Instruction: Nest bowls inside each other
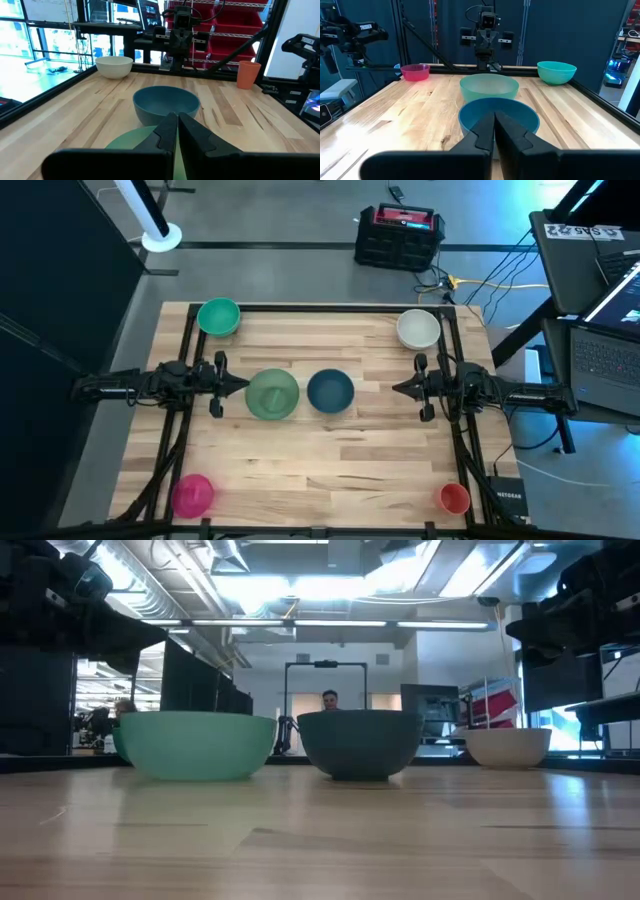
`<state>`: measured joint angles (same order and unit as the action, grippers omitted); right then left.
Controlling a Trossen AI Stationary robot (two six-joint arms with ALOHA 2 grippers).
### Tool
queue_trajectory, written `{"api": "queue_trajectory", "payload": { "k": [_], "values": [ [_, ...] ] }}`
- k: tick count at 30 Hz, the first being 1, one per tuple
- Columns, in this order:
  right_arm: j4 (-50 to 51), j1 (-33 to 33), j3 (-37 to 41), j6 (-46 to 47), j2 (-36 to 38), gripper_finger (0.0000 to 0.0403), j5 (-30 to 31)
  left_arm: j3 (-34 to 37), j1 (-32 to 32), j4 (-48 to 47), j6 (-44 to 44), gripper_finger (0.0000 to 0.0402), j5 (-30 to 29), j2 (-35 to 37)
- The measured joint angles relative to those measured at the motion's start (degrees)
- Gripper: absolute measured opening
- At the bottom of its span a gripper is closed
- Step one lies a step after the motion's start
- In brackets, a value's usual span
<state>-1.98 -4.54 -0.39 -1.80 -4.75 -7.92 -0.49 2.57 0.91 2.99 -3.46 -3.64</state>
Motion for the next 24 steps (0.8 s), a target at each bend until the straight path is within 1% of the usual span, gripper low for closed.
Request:
{"api": "queue_trajectory", "payload": {
  "k": [20, 24],
  "values": [
    [0.00, 0.02, 0.01, -0.02, 0.00, 0.0000, 0.00, 0.01, 0.00, 0.00, 0.00, 0.0000, 0.01, 0.00],
    [0.03, 0.00, -0.01, -1.37, 0.00, 0.0000, 0.61, 0.02, 0.00, 0.00, -0.09, 0.0000, -0.01, 0.00]
  ]
}}
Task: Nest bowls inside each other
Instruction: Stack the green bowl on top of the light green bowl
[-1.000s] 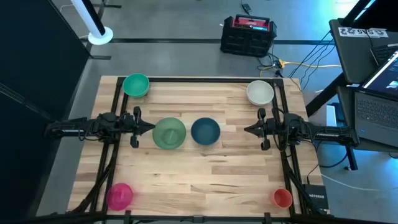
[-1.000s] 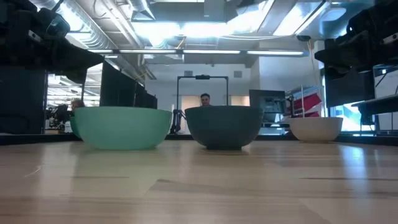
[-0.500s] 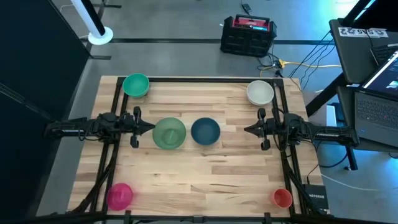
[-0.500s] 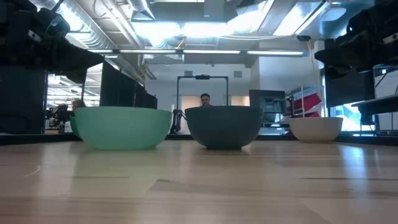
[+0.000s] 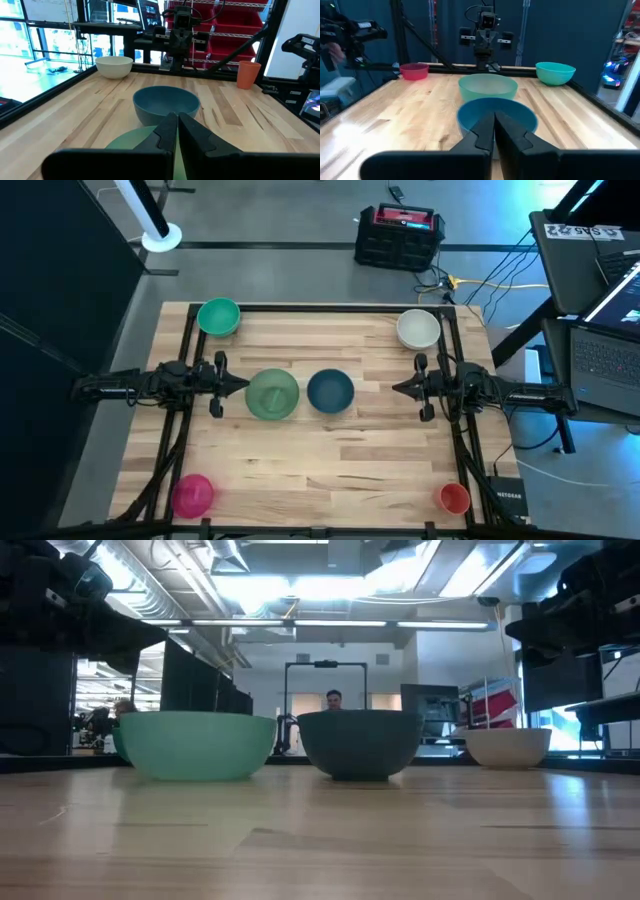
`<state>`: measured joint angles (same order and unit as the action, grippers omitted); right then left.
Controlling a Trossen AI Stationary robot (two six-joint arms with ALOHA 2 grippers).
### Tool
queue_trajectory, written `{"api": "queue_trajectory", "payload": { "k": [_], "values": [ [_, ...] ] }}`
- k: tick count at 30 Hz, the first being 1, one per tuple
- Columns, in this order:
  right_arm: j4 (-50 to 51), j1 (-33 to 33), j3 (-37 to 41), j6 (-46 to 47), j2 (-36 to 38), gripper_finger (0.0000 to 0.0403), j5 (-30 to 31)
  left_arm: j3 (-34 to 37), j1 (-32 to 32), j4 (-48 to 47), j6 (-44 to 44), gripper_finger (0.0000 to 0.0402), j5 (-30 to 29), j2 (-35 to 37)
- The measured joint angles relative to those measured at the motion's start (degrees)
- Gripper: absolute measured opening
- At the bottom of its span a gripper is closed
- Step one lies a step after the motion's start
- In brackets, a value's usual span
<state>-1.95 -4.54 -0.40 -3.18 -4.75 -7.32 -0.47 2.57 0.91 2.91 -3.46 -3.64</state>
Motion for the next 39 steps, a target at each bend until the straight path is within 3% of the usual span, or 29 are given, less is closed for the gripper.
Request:
{"api": "queue_trajectory", "payload": {
  "k": [14, 17, 24, 30, 39],
  "values": [
    [0.36, 0.00, 0.01, -1.41, 0.00, 0.0000, 3.36, -0.15, 0.94, 13.03, 6.23, 0.0000, -2.23, 0.04],
    [0.31, -0.02, 0.02, -1.39, 0.00, 0.0000, 4.87, -4.32, 2.95, 14.69, 9.00, 0.0000, -5.79, 0.01],
    [0.04, 0.00, 0.00, 0.17, 0.00, 0.0000, 7.35, -28.95, 9.81, -17.67, 4.65, 0.0000, -9.18, -7.80],
    [-2.53, 0.00, -0.06, 1.46, 0.00, 0.0000, 11.68, -48.77, 16.42, -31.64, 5.24, 0.0000, -14.16, -19.30],
    [-6.74, 0.00, -0.96, 18.28, 0.00, 0.0000, 25.46, -68.72, 29.41, -50.97, 12.13, 0.0106, -13.74, -43.00]
  ]
}}
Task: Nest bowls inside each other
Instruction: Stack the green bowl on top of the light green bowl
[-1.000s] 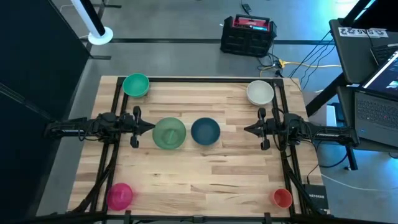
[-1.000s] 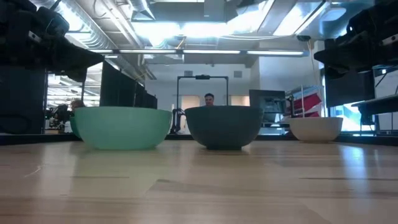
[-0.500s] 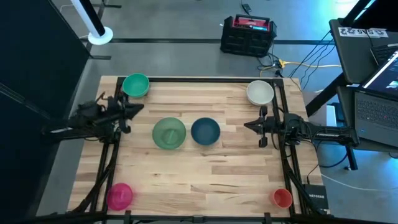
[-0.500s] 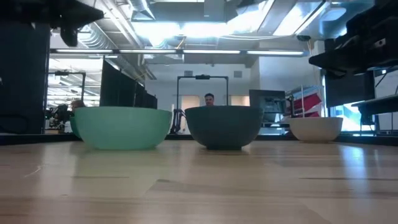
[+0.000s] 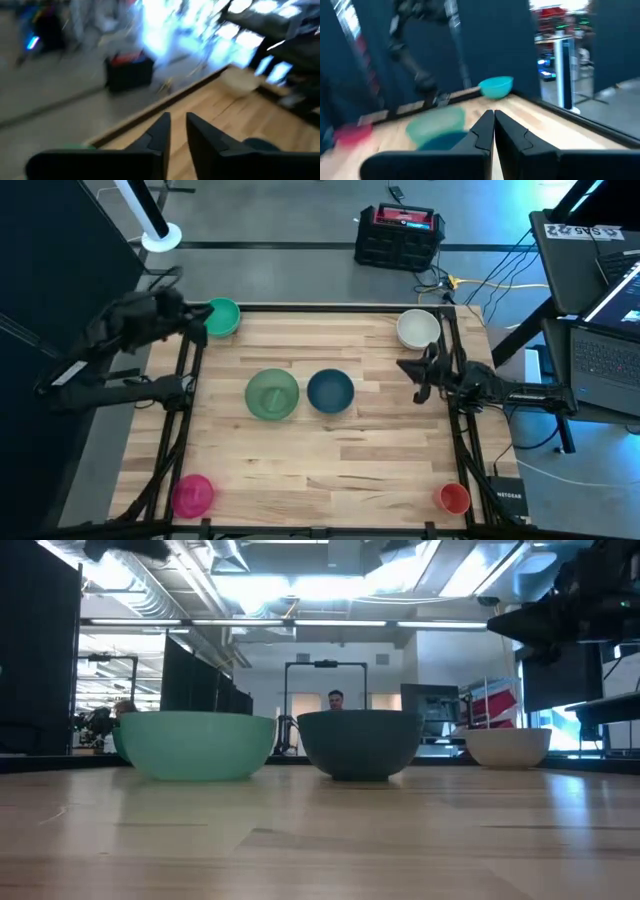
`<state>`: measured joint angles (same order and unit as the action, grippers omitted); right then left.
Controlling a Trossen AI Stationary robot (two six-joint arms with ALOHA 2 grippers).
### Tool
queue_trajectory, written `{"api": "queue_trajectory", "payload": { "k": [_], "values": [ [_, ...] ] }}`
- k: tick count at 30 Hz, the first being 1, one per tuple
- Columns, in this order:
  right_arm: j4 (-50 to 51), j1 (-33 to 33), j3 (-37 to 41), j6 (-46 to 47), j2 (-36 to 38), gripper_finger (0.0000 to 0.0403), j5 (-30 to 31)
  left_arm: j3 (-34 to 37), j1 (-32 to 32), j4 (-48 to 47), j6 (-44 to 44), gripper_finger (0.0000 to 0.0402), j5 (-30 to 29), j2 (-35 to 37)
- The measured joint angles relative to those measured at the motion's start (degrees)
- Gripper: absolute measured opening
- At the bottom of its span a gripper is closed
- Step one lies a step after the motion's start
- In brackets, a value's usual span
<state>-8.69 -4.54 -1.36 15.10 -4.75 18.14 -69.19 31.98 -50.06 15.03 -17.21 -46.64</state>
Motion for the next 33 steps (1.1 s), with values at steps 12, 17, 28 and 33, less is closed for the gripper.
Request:
{"api": "queue_trajectory", "payload": {
  "k": [12, 17, 28, 33],
  "values": [
    [-1.99, 0.00, -2.82, 12.99, 0.02, 0.0000, 12.82, -18.06, 16.20, -16.90, -6.17, 0.0213, 5.38, -33.59],
    [-1.97, 0.00, -2.87, 13.32, 0.02, 0.0000, 11.93, -18.14, 19.25, -20.87, -10.18, 0.0208, 5.48, -42.64],
    [-0.72, 0.01, -2.91, 14.69, 0.01, 0.0000, 9.07, -13.29, 20.23, -22.02, -12.80, 0.0200, 5.56, -50.26],
    [0.01, 0.02, -2.93, 14.66, 0.00, 0.0000, 8.87, -9.57, 20.31, -19.75, -12.73, 0.0200, 5.63, -51.60]
  ]
}}
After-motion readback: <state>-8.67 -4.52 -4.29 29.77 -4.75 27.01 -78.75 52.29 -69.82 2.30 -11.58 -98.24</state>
